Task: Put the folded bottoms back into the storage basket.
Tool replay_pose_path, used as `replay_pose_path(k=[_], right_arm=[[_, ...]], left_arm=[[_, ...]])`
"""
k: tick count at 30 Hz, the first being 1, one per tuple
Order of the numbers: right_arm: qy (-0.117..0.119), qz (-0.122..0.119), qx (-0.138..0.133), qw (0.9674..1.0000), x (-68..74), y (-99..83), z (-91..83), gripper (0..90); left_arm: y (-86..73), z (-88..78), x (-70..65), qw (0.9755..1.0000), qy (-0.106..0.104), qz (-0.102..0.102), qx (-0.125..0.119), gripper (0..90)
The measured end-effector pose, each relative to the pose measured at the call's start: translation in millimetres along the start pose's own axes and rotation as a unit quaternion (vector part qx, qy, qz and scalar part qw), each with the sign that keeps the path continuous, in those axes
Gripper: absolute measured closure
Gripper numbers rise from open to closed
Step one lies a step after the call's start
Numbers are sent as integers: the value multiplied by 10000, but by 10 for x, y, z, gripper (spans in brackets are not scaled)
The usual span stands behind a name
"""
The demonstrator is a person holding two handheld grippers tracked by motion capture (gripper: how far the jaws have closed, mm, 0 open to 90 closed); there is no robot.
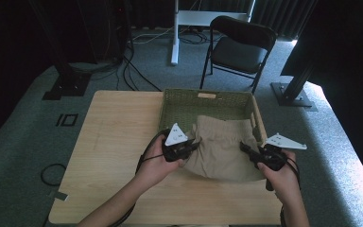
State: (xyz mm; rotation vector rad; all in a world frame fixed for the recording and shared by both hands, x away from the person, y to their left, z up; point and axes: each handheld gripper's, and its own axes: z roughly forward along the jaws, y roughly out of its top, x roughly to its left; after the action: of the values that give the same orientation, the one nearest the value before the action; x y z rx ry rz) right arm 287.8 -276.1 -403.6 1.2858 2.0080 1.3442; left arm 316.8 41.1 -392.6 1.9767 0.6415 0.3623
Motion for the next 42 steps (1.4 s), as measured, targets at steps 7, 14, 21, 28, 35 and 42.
replay_pose_path(k=[7,14,21,28,35,42], right_arm=[[-11,19,-124,9999,-74,254,77,797],[-49,54,-114,9999,-184,478,239,797],[-93,103,-31,9999,-335,690,439,797],[-86,310,-24,9995,-519,831,611,797],[-93,410,15,9991,-670,884,802,797],[-57,644,124,9978,-800,892,1034,799]], left_arm=[[203,9,153,9997,78,-67,-211,835],[365,81,325,9996,196,6,-223,835],[498,197,524,9992,297,-6,-263,836],[569,355,742,9989,253,-80,-379,836],[560,521,921,9987,299,-266,-304,836],[515,683,1068,9985,404,-312,-221,865]])
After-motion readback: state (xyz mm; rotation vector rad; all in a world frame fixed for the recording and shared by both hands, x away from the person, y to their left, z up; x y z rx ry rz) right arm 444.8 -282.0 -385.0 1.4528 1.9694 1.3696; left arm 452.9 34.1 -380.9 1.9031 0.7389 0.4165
